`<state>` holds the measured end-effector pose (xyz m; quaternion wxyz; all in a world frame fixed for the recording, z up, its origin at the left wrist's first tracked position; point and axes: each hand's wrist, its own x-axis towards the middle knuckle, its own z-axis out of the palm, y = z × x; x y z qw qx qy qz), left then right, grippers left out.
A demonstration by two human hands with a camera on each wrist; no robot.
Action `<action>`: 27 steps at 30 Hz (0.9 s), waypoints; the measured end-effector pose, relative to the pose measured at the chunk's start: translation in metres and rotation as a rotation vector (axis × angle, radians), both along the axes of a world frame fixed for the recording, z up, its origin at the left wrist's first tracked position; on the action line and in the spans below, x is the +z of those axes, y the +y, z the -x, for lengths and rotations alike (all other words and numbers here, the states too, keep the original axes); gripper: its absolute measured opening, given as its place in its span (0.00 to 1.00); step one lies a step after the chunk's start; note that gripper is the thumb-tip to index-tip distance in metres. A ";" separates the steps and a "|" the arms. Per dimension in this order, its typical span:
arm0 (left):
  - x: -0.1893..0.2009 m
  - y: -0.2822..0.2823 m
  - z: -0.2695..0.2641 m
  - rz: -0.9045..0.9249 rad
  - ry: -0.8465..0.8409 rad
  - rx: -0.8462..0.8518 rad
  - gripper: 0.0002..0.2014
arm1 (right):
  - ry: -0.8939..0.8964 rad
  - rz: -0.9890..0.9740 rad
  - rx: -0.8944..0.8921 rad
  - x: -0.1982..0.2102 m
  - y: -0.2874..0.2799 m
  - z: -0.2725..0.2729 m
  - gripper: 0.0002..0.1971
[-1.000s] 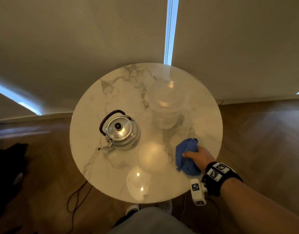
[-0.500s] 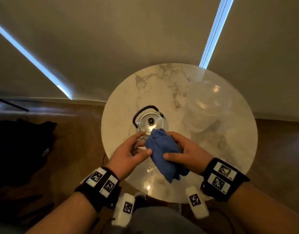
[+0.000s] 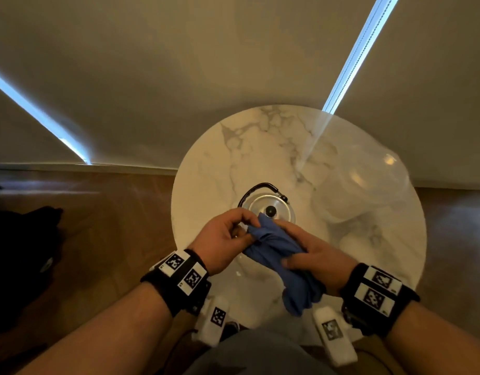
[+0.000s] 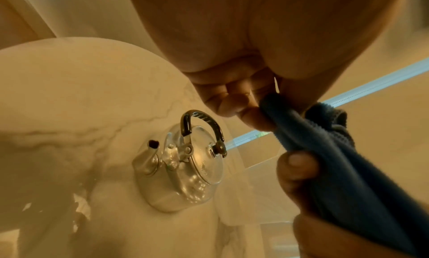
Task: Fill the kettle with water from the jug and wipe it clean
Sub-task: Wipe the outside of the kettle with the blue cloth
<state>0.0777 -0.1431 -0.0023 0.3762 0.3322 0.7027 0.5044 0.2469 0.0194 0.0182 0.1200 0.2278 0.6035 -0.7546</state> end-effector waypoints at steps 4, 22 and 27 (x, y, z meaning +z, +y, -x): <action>-0.008 0.013 0.018 0.034 0.008 -0.055 0.15 | -0.041 0.021 -0.238 -0.003 -0.002 0.003 0.18; -0.054 0.065 0.060 0.487 0.538 -0.264 0.42 | -0.473 -1.188 -0.014 -0.061 0.007 0.057 0.22; -0.058 0.071 0.059 0.477 0.516 -0.258 0.43 | -0.425 -1.257 0.117 -0.066 -0.031 0.029 0.24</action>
